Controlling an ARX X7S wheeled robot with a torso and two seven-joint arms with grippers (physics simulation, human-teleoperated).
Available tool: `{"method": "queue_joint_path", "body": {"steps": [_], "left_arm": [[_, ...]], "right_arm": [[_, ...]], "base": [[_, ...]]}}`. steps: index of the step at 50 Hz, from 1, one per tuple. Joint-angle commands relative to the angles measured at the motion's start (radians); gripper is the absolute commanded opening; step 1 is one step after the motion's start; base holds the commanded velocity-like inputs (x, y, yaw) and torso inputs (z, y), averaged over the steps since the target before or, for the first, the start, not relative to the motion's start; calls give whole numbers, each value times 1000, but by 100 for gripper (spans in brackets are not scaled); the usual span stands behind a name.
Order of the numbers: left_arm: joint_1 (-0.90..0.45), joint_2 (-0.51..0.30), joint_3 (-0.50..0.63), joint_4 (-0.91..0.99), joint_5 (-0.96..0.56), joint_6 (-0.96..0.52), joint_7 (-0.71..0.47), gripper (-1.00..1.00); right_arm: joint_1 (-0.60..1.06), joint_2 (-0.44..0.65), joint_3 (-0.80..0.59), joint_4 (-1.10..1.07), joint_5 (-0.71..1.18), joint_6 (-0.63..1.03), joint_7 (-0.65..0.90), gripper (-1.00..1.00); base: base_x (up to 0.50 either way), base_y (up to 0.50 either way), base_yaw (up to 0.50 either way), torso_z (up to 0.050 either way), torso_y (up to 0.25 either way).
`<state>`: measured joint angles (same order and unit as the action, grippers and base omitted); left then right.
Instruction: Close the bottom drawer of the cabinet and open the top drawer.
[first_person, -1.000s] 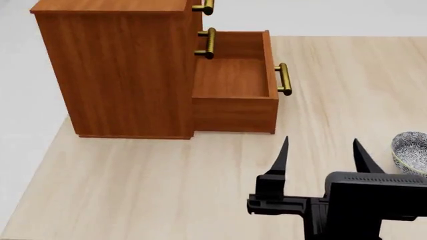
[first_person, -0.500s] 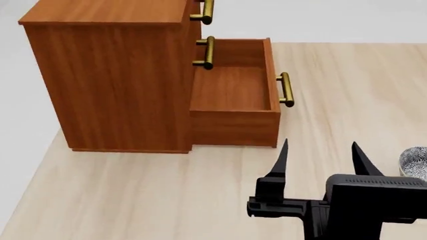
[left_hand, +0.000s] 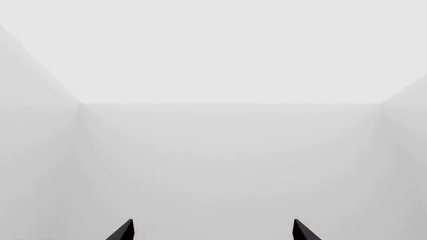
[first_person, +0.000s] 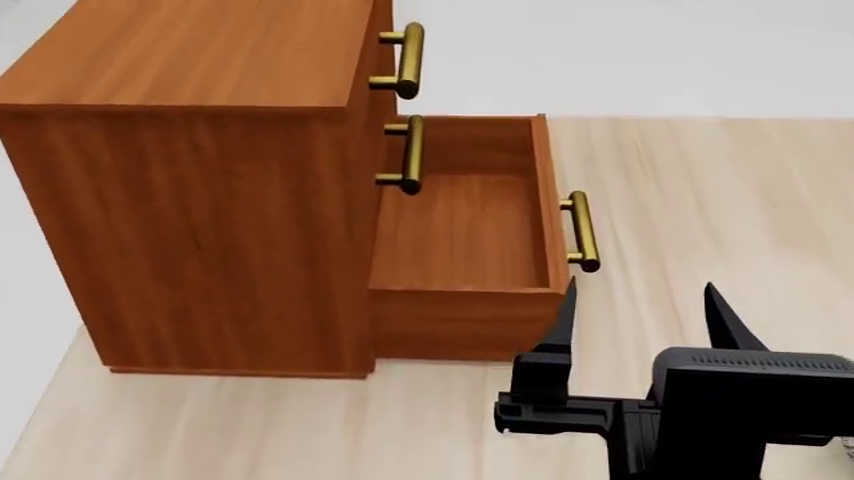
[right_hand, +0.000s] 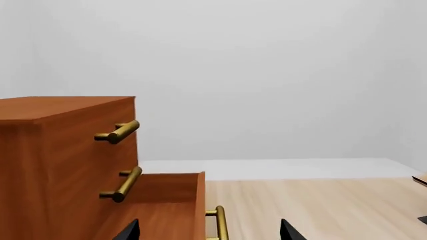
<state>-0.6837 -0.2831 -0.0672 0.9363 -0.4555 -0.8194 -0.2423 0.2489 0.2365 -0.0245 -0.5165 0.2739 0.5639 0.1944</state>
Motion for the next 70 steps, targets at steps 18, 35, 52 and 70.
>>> {"method": "queue_joint_path", "body": {"steps": [18, 35, 52, 70], "left_arm": [[5, -6, -9, 0, -29, 17, -17, 100], [8, -13, -6, -6, -38, 27, -27, 100], [2, -24, -4, 0, -54, 11, -49, 100], [-13, -44, 4, 5, -85, 4, -81, 100]], "right_arm": [[0, 12, -5, -3, 13, -3, 12, 100], [-5, 9, -1, 0, 25, -13, 22, 100], [-7, 16, -7, -7, 38, -12, 25, 100], [-10, 23, -5, -15, 49, -13, 33, 100]], "base": [[316, 0, 0, 0, 0], [315, 0, 0, 0, 1], [-2, 0, 0, 0, -15], [-1, 0, 0, 0, -194]]}}
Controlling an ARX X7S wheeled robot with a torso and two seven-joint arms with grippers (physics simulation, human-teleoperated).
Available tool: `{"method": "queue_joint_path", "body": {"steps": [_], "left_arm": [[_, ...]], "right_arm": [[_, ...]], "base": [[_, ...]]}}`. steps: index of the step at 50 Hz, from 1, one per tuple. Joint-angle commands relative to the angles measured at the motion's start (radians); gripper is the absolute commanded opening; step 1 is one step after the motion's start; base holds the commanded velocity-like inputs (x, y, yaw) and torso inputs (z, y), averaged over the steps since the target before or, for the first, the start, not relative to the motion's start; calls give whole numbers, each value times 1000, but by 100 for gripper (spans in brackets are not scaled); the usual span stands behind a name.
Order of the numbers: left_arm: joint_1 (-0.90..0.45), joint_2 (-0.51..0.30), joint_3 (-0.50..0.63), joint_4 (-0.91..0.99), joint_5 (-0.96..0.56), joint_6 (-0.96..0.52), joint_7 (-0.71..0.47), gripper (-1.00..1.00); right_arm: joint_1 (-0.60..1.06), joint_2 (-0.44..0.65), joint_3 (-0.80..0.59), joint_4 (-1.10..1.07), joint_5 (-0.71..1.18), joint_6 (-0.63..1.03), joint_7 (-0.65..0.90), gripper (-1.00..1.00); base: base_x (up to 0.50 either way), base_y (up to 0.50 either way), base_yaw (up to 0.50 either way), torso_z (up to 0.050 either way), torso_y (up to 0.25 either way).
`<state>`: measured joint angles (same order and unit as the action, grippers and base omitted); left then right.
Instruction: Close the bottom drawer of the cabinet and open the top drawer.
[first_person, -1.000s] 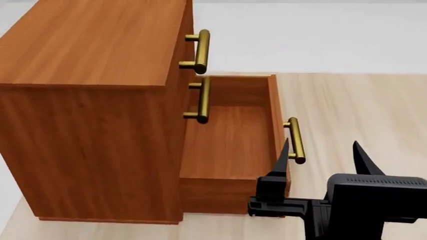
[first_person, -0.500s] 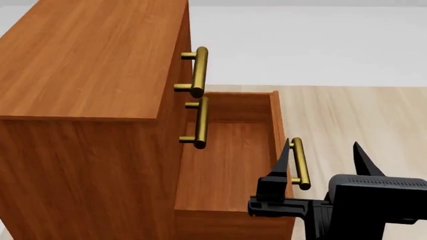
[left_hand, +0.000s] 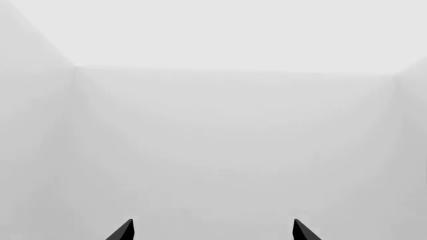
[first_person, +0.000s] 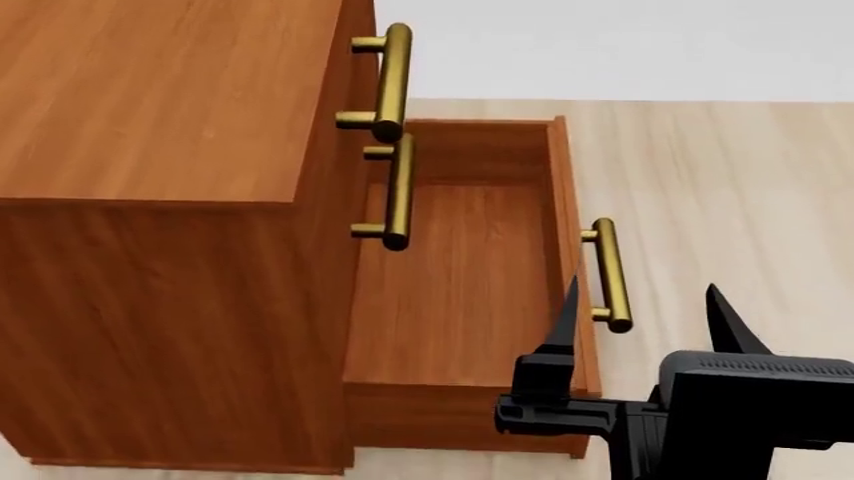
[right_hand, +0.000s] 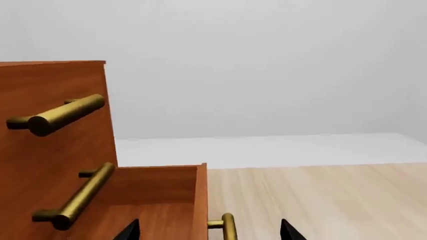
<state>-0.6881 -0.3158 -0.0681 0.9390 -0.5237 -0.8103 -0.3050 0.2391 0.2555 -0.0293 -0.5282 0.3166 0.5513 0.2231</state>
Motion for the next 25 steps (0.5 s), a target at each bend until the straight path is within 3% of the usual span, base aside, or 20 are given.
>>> {"method": "queue_joint_path", "body": {"steps": [1, 19, 25], "left_arm": [[-9, -13, 6, 2, -17, -5, -19, 100], [-17, -32, 18, -4, -41, 7, -45, 100], [-19, -36, 20, -8, -50, 14, -52, 100]], "right_arm": [[-1, 4, 0, -2, 7, -2, 4, 100], [8, 9, -3, -2, 16, -1, 11, 100], [11, 11, -3, 0, 20, -1, 12, 100]], "base": [[0, 0, 0, 0, -195], [-1, 0, 0, 0, -195], [0, 0, 0, 0, -20]]}}
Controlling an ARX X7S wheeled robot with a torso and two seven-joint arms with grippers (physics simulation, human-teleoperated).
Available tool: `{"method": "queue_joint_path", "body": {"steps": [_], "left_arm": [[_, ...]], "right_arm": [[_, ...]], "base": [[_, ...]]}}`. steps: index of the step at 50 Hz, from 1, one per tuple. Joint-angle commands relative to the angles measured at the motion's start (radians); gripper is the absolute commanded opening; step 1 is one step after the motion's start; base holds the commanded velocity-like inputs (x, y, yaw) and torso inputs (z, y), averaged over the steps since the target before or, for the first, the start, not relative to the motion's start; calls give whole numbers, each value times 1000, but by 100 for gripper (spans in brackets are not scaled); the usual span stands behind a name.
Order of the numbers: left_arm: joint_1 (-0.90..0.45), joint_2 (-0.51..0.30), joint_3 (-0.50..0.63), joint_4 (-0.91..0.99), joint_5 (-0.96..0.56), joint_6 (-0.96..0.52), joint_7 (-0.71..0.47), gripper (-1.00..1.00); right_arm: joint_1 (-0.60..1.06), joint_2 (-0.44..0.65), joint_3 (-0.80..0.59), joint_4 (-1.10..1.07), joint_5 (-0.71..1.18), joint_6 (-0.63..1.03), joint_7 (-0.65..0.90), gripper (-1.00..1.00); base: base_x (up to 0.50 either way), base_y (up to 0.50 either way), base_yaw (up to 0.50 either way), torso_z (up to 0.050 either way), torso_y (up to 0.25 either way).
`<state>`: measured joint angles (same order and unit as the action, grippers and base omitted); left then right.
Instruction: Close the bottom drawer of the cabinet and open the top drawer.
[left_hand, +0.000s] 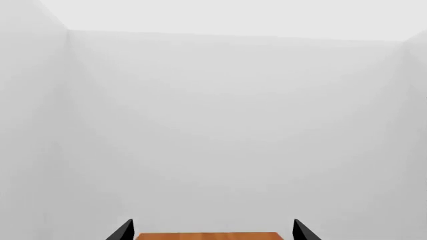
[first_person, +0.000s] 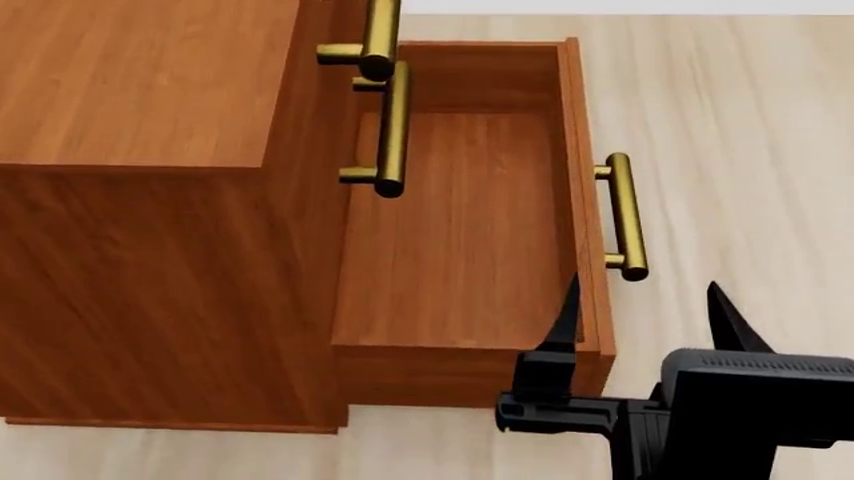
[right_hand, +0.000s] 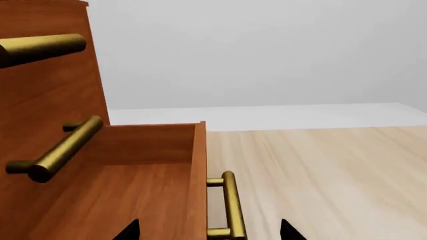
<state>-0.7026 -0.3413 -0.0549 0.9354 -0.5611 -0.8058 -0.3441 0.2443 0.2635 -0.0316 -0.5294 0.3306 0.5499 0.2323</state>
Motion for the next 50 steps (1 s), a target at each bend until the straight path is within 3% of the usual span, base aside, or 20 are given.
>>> {"method": "queue_joint_path", "body": {"steps": [1, 28, 50], "left_arm": [[-4, -12, 8, -5, -13, 10, -15, 100], [6, -39, 31, -11, -29, 39, -44, 100], [10, -60, 38, -17, -46, 60, -65, 100]], "right_arm": [[7, 4, -2, 1, 6, 2, 4, 100], [62, -45, 155, -18, 223, 111, 38, 100], [202, 76, 172, 65, 186, 219, 84, 100]], "base": [[0, 0, 0, 0, 0], [0, 0, 0, 0, 0], [0, 0, 0, 0, 0]]}}
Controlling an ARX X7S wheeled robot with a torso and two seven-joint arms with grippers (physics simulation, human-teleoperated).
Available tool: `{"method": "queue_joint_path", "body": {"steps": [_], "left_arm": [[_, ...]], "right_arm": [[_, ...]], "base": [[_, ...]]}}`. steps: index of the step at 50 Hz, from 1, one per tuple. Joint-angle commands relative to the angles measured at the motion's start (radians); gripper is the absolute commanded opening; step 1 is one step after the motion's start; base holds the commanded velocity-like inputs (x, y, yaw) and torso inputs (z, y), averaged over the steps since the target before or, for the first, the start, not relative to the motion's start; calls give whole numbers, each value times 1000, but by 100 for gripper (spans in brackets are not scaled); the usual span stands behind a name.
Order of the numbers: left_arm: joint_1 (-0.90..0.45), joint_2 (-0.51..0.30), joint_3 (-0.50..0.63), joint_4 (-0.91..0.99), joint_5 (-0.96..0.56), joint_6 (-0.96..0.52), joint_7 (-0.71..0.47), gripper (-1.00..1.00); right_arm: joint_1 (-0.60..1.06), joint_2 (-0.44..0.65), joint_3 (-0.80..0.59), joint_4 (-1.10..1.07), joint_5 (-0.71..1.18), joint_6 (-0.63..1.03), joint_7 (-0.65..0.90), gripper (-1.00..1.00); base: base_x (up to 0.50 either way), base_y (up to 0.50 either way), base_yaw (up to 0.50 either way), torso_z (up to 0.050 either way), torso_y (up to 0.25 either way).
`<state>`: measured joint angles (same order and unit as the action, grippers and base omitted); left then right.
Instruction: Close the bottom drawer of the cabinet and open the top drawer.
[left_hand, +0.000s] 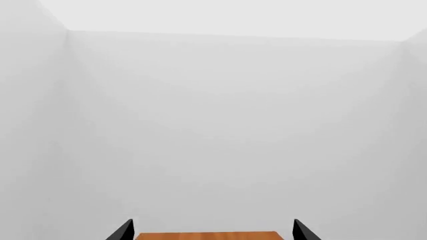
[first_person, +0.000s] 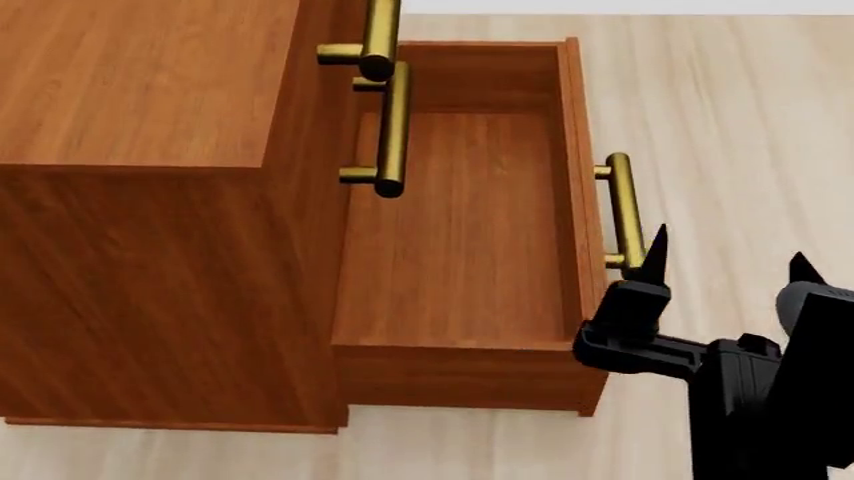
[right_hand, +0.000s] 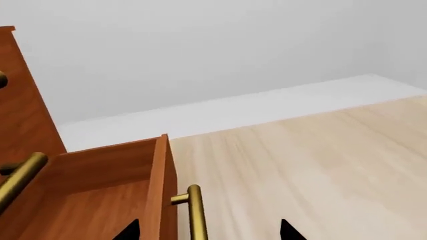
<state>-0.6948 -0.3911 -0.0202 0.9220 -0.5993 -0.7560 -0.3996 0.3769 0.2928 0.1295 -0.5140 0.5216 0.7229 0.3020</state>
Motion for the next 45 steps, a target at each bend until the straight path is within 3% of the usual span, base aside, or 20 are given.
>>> {"method": "queue_joint_path", "body": {"steps": [1, 16, 45], "left_arm": [[2, -11, 4, -4, -7, 12, -10, 100], [-11, -32, -6, -3, -33, 6, -28, 100], [-9, -50, 17, -18, -42, 37, -47, 100]], "right_arm": [[79, 50, 6, 64, -9, 45, 11, 100], [178, 65, -82, 332, -105, -34, -28, 100], [240, 68, -106, 680, -186, -185, -58, 100]], "base": [[0, 0, 0, 0, 0], [0, 0, 0, 0, 0], [0, 0, 0, 0, 0]]}}
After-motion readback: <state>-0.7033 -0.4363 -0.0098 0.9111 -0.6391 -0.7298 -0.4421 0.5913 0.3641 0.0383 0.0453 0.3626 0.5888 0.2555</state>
